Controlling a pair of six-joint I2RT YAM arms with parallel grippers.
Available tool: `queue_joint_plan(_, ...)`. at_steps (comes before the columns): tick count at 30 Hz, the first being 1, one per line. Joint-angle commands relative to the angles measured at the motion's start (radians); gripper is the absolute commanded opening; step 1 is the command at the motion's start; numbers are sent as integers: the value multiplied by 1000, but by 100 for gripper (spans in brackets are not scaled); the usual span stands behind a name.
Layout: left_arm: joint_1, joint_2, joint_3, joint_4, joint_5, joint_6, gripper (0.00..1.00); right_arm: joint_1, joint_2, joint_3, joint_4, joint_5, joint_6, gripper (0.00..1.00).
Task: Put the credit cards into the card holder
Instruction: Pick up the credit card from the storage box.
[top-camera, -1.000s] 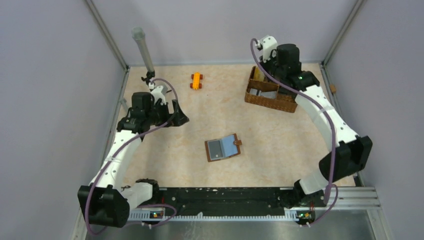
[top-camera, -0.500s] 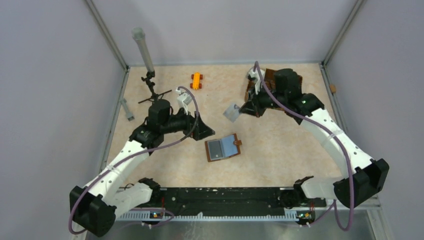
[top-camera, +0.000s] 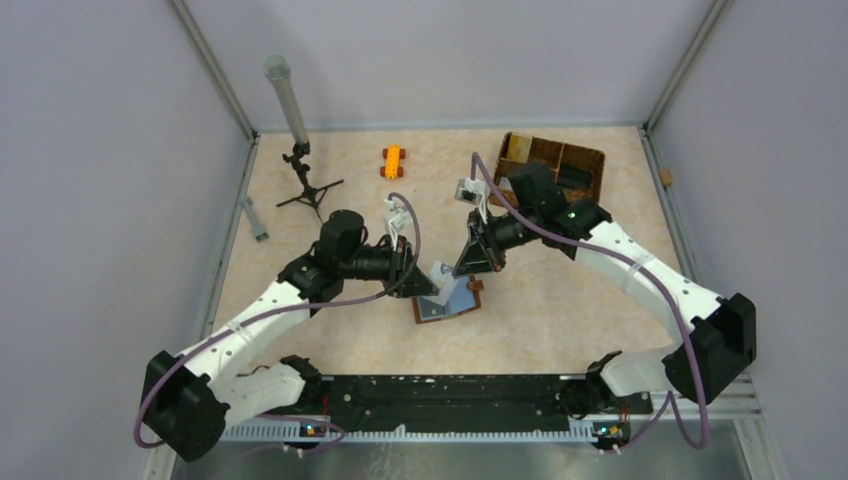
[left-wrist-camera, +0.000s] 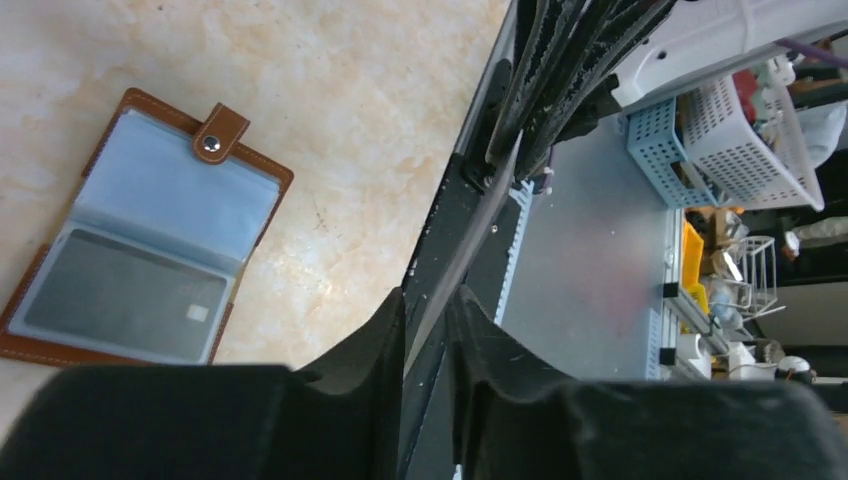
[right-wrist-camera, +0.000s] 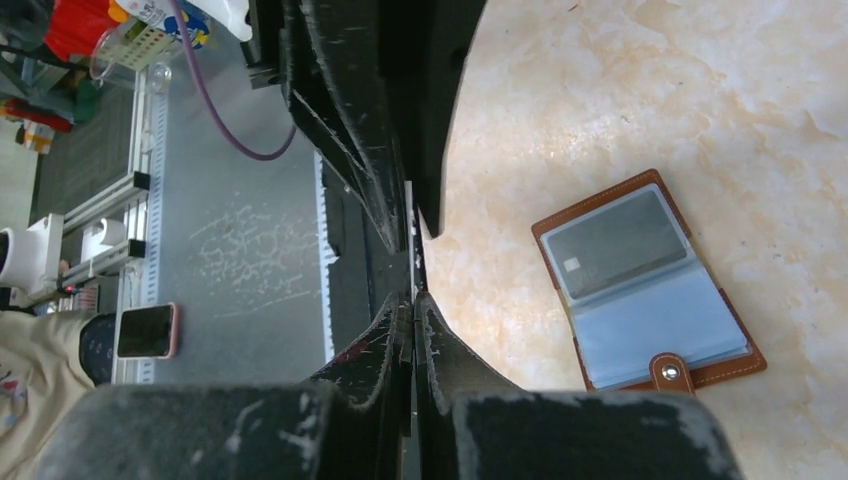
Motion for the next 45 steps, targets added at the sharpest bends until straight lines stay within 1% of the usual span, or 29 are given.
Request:
queue_joint_plan(1,-14,-8,-44,114,73,-31,8,11,1,13,83,-27,16,0)
queue_joint_plan(2,-14,-14,-58,134,70,-44,0,11,2,7,109,-17,39,7)
queue_joint_plan(3,-14,-23,-73,161,59,-57,0,10,1,-3,143,-2,72,19)
queue_joint_plan(4,-13,-34,-92,204,42,-84,0,9,-4,-19,184,15,118,33)
queue_joint_plan(5,-14,-51,-119,262,15,-122,0,9,-12,-45,234,27,160,45)
queue_joint_plan(6,-15,-77,-164,332,-15,-179,0,9,-25,-81,282,37,196,53)
queue_joint_plan(7,-15,-95,-199,426,-45,-228,0,9,-37,-113,338,50,252,57)
queue_joint_plan(9,-14,-125,-257,559,-103,-309,0,9,-62,-175,463,60,333,60)
queue_joint_plan(11,-15,-141,-294,639,-139,-359,0,9,-83,-239,602,54,433,62)
queue_joint_plan(13,-15,-152,-314,677,-166,-378,0,9,-91,-303,755,37,548,62)
queue_joint_plan(15,-15,-168,-328,704,-183,-389,0,9,-86,-341,838,42,613,61)
queue_joint_plan(16,-14,-174,-334,710,-188,-391,0,9,-81,-354,862,43,632,59)
queue_joint_plan(18,-15,-176,-334,698,-191,-385,0,10,-69,-374,922,38,677,50)
queue_joint_plan(20,-15,-164,-334,688,-183,-385,0,9,-63,-396,1003,35,735,27)
queue_joint_plan(21,-14,-155,-334,683,-178,-388,0,9,-63,-405,1031,42,757,14)
queue_joint_plan(22,-14,-148,-332,676,-175,-387,5,9,-64,-407,1042,54,769,2)
queue_joint_plan(23,-15,-141,-330,661,-172,-383,15,9,-68,-404,1024,75,764,0)
queue_joint_plan(24,-14,-139,-324,618,-180,-375,25,9,-75,-397,985,118,745,0)
queue_joint_plan(25,-15,-143,-321,580,-201,-362,40,8,-80,-389,911,156,717,0)
queue_joint_plan(26,-15,-152,-319,525,-236,-350,59,7,-84,-380,845,201,680,0)
queue_joint_plan(27,-14,-164,-318,468,-285,-339,67,6,-82,-369,772,254,654,0)
queue_joint_plan(28,-14,-176,-319,411,-338,-327,77,5,-76,-363,706,296,631,0)
queue_joint_plan(29,-14,-186,-320,354,-395,-318,82,4,-62,-358,652,333,615,0)
queue_joint_plan(30,-13,-192,-320,303,-444,-314,84,4,-49,-357,619,354,606,0)
queue_joint_plan(32,-13,-194,-323,224,-518,-322,87,6,-15,-370,575,378,612,0)
queue_joint_plan(35,-15,-165,-342,175,-575,-377,86,7,35,-417,601,384,644,0)
queue_joint_plan(39,-13,-85,-390,212,-567,-463,78,13,116,-446,626,414,658,0)
queue_joint_plan(45,-14,2,-405,264,-560,-479,69,19,211,-453,635,432,642,0)
